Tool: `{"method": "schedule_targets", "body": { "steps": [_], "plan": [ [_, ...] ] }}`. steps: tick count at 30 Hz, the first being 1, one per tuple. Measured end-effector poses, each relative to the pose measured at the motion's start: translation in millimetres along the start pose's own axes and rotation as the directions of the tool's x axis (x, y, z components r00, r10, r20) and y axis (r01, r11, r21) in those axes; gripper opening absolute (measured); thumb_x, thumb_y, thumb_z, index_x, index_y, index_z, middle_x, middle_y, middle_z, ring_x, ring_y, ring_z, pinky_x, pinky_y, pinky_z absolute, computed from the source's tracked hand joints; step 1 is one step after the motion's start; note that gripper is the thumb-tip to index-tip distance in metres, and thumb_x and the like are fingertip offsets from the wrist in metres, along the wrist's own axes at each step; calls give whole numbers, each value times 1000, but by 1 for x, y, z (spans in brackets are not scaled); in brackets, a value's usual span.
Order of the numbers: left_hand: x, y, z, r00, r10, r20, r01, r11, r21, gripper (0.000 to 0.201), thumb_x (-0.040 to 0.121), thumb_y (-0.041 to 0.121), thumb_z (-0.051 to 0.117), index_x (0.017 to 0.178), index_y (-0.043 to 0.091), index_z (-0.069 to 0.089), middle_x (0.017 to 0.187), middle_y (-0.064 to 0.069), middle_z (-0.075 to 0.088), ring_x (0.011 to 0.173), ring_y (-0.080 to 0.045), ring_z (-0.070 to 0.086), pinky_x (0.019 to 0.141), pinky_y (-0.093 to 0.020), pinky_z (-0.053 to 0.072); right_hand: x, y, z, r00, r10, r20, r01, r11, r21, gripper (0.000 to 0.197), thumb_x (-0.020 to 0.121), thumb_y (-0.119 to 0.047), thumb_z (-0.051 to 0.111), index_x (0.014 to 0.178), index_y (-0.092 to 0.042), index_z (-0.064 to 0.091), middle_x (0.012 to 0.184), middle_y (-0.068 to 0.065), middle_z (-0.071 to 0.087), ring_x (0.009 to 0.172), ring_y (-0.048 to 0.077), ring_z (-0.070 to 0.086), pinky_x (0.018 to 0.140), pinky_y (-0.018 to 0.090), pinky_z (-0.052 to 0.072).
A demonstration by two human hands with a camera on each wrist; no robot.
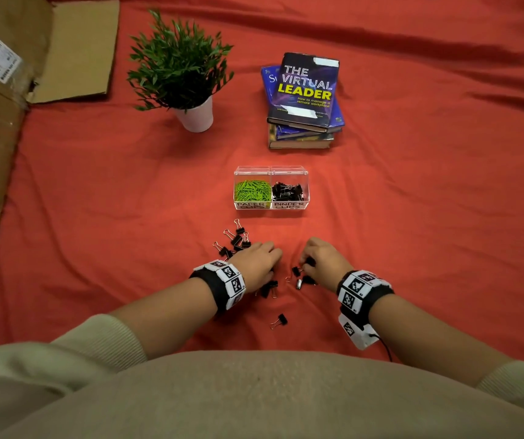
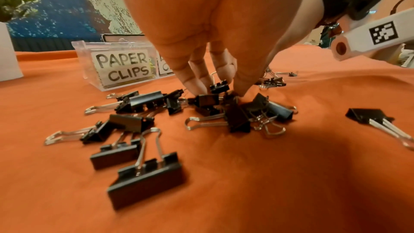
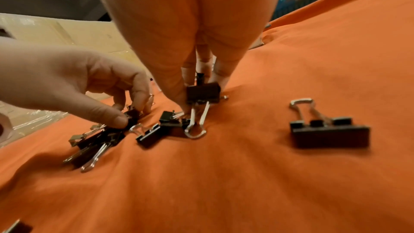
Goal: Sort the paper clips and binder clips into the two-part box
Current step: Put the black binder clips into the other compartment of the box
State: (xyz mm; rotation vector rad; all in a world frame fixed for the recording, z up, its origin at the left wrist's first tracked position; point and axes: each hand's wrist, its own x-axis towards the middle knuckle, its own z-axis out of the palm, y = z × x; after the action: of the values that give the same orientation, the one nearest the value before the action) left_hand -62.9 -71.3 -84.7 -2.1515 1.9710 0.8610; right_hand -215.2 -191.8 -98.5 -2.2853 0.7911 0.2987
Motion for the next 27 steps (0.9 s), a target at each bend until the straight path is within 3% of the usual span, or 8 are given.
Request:
{"method": "schedule_targets", "body": {
  "steps": [4,7,9,11,15,19,24,27],
  "plan": [
    [1,0,-2,1000,-16,-15,16,1000,20,27,88,15,48,115,10,46,118,-11,49,111,-32,50,85,-42,43,10,-1,-6,990,107,-93,-94,986,135,5,77,-5,66,79,-7,71,92,7,65,83,20,62,81,28,48],
    [3,-2,-3,1000,-8,-8,9,1000,26,26,88,15,49,114,11,50,114,-11,51,107,-32,53,82,-42,45,26,-9,-32,955,274,-115,-207,891,404,2,78,-8,70,78,-8,72,80,5,68,71,14,61,77,30,52],
    [4,-3,-2,1000,-6,-7,6,999,32,25,88,14,49,113,10,53,112,-12,51,104,-33,55,78,-41,46,39,-20,-57,941,312,-130,-198,821,536,4,79,-8,71,82,-6,72,73,3,68,64,11,59,69,25,52],
    [5,-4,-1,1000,-17,-14,17,1000,0,24,88,13,47,110,9,56,110,-13,52,101,-33,55,77,-41,46,55,-32,-80,936,305,-176,-155,806,572,7,79,-7,71,86,-5,72,74,4,68,63,11,58,64,21,49],
    [6,-9,0,999,-21,-29,17,992,-127,21,87,15,49,104,10,60,106,-12,54,97,-33,58,80,-41,50,89,-49,-96,937,259,-234,-133,885,446,7,80,-6,69,87,-4,72,78,7,65,68,16,58,56,21,47],
    [9,-15,-9,998,-2,-63,-11,977,-213,18,88,19,54,103,14,63,104,-10,57,97,-30,59,83,-38,50,103,-49,-90,959,170,-227,-117,966,230,11,82,-8,64,91,-9,71,90,9,68,79,18,59,74,31,52],
    [30,-17,-41,968,-39,-246,-39,952,-304,19,86,17,59,104,17,65,105,-5,57,97,-22,57,86,-32,47,79,-39,-90,954,123,-275,-74,981,181,16,82,-7,60,95,-10,69,99,9,67,89,22,62,74,24,44],
    [53,-17,-65,942,-92,-322,-15,948,-317,18,87,18,59,105,18,64,106,-3,55,98,-19,54,83,-28,41,50,-26,-84,978,109,-176,-89,989,122,18,80,-4,58,93,-10,69,97,7,70,89,21,64,80,26,47]
  ]
}}
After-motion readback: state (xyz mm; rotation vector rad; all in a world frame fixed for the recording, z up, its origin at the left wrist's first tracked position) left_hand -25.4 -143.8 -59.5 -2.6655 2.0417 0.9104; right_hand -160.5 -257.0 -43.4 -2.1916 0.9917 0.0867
